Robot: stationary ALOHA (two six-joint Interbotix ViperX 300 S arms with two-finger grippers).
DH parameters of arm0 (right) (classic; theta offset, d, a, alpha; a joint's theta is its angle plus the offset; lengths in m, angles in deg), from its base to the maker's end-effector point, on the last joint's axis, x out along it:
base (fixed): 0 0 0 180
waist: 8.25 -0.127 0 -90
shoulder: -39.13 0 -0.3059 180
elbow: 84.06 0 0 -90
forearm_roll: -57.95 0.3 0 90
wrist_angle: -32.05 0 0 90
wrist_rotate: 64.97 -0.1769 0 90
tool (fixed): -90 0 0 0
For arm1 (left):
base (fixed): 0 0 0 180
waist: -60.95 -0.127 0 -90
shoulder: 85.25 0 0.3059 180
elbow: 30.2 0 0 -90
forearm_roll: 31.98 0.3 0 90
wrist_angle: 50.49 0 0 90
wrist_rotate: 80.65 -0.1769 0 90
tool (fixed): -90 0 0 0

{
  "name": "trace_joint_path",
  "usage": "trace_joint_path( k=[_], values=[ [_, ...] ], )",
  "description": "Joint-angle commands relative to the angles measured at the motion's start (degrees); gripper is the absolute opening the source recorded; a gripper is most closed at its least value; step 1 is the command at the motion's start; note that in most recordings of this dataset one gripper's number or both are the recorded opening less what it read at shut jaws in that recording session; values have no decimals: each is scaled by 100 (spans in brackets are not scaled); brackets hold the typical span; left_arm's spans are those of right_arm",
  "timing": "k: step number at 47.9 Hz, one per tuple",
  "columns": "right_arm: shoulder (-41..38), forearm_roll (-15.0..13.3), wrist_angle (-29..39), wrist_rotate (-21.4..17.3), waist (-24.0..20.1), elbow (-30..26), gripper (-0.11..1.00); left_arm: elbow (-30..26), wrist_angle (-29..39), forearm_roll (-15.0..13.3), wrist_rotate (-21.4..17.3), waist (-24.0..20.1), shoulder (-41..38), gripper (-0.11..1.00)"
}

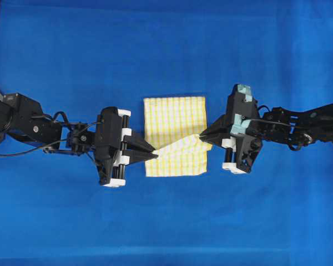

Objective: Fold the yellow towel.
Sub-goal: 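Fold the top end down over the strip toward the bottom edge, then open both grippers and release the folded towel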

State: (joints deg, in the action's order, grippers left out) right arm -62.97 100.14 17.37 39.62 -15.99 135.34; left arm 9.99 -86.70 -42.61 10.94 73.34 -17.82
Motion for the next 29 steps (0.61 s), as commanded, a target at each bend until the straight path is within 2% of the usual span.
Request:
trace_joint_path(
  k=[1,19,21,25,27,29],
  values=[
    [44,26,-9,0,0,-26,5,62,-9,18,9,132,88,4],
    [44,26,88,0,0,-62,7,9,211,18,-18,62,149,4],
    [44,26,97,-9,0,-70,13,18,264,18,-26,62,185,4],
    [44,35,105,-9,-9,-79,38,18,378,18,-18,62,272,5],
    [44,35,105,-9,-9,-88,51,18,413,18,-9,62,316,9],
    [44,35,105,-9,-18,-97,64,9,431,18,-9,62,369,19]
  ],
)
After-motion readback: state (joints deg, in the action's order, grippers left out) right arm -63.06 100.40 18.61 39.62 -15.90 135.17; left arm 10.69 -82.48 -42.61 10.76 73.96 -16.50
